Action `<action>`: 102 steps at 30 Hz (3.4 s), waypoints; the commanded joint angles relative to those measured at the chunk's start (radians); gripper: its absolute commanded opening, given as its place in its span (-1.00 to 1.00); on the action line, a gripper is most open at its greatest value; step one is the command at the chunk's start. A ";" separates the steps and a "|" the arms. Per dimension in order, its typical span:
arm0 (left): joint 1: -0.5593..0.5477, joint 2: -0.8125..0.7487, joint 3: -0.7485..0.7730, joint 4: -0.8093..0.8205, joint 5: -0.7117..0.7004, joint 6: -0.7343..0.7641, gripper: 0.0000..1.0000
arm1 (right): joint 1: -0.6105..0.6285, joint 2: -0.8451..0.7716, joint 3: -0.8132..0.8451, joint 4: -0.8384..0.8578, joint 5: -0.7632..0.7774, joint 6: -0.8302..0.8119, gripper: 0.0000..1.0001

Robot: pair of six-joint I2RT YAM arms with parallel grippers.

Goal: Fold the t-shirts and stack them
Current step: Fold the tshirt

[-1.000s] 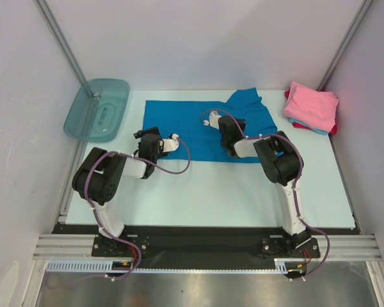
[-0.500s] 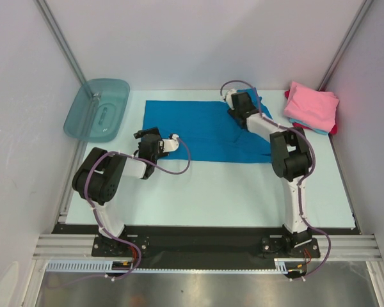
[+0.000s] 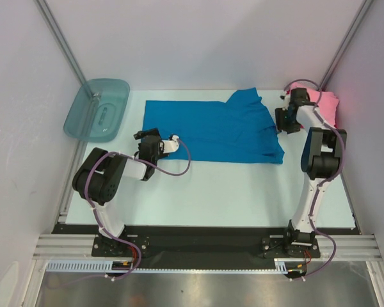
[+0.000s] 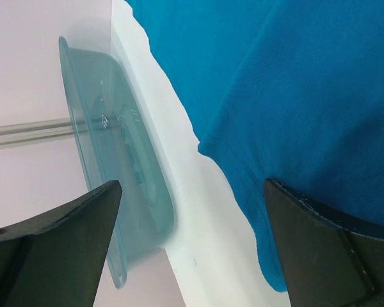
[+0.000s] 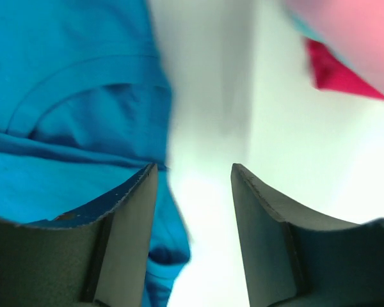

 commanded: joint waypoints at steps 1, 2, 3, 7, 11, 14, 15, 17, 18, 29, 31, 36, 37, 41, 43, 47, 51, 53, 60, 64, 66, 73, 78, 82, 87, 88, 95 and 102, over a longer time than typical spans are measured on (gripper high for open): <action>-0.016 -0.001 -0.032 -0.042 0.002 -0.006 1.00 | -0.049 -0.067 0.000 -0.042 -0.178 0.057 0.08; -0.016 -0.001 -0.032 -0.042 0.000 -0.002 1.00 | -0.074 -0.064 0.000 -0.049 -0.222 0.062 0.07; -0.018 -0.001 -0.034 -0.040 -0.001 0.001 0.99 | -0.083 -0.058 0.001 -0.050 -0.238 0.063 0.06; -0.018 -0.001 -0.034 -0.036 -0.008 0.009 1.00 | -0.115 -0.052 -0.015 -0.070 -0.348 0.059 0.01; -0.019 -0.002 -0.034 -0.037 -0.009 0.015 0.99 | -0.132 -0.047 -0.046 -0.069 -0.483 0.054 -0.08; -0.022 0.003 -0.032 -0.037 -0.014 0.018 1.00 | -0.140 -0.035 -0.055 -0.073 -0.534 0.060 -0.13; -0.024 0.003 -0.032 -0.037 -0.015 0.020 1.00 | -0.143 -0.030 -0.057 -0.072 -0.544 0.062 -0.13; -0.025 -0.001 -0.032 -0.034 -0.018 0.024 1.00 | -0.144 -0.024 -0.057 -0.084 -0.563 0.057 -0.14; -0.025 -0.001 -0.034 -0.034 -0.018 0.024 1.00 | -0.146 -0.026 -0.058 -0.084 -0.564 0.057 -0.15; -0.032 0.004 -0.028 -0.037 -0.017 0.026 1.00 | -0.152 -0.026 -0.068 -0.078 -0.529 0.051 -0.21; -0.033 0.006 -0.028 -0.036 -0.018 0.028 1.00 | -0.152 -0.016 -0.068 -0.075 -0.528 0.050 -0.20; -0.038 0.006 -0.026 -0.034 -0.018 0.029 1.00 | -0.158 0.010 -0.058 -0.069 -0.506 0.042 -0.20; -0.038 0.003 -0.026 -0.034 -0.018 0.029 1.00 | -0.158 0.013 -0.060 -0.067 -0.497 0.039 -0.20; -0.038 -0.002 -0.028 -0.036 -0.018 0.028 0.99 | -0.172 0.026 -0.058 -0.062 -0.502 0.039 -0.20; -0.038 0.001 -0.028 -0.034 -0.018 0.029 0.99 | -0.174 0.034 -0.061 -0.064 -0.497 0.036 -0.20; -0.041 -0.001 -0.028 -0.034 -0.020 0.029 1.00 | -0.177 0.046 -0.061 -0.061 -0.502 0.034 -0.20; -0.042 -0.002 -0.028 -0.036 -0.021 0.029 1.00 | -0.177 0.050 -0.058 -0.058 -0.515 0.034 -0.21; -0.041 0.001 -0.028 -0.034 -0.023 0.031 1.00 | -0.177 0.046 -0.058 -0.056 -0.523 0.036 -0.22; -0.045 -0.001 -0.028 -0.034 -0.024 0.029 1.00 | -0.172 0.059 -0.043 -0.056 -0.526 0.031 -0.24; -0.045 0.003 -0.029 -0.034 -0.024 0.029 0.99 | -0.164 0.065 -0.032 -0.056 -0.514 0.028 -0.27; -0.045 0.003 -0.029 -0.034 -0.024 0.031 1.00 | -0.160 0.066 -0.029 -0.052 -0.503 0.028 -0.28; -0.045 0.009 -0.028 -0.033 -0.024 0.029 1.00 | -0.151 0.069 -0.011 -0.043 -0.465 0.025 -0.31; -0.045 0.010 -0.028 -0.030 -0.024 0.031 1.00 | -0.148 0.074 0.003 -0.042 -0.453 0.028 -0.35; -0.047 0.013 -0.026 -0.031 -0.024 0.028 1.00 | -0.141 0.071 0.000 -0.035 -0.437 0.028 -0.45; -0.047 0.021 -0.028 -0.030 -0.024 0.024 0.99 | -0.138 0.065 -0.003 -0.027 -0.410 0.025 -0.57; -0.047 0.021 -0.026 -0.030 -0.024 0.024 1.00 | -0.138 0.062 -0.002 -0.027 -0.406 0.026 -0.60; -0.047 0.021 -0.026 -0.033 -0.024 0.024 1.00 | -0.137 0.042 -0.002 -0.013 -0.377 0.026 -0.66; -0.047 0.024 -0.026 -0.033 -0.024 0.024 1.00 | -0.123 0.007 0.001 0.000 -0.336 0.020 -0.70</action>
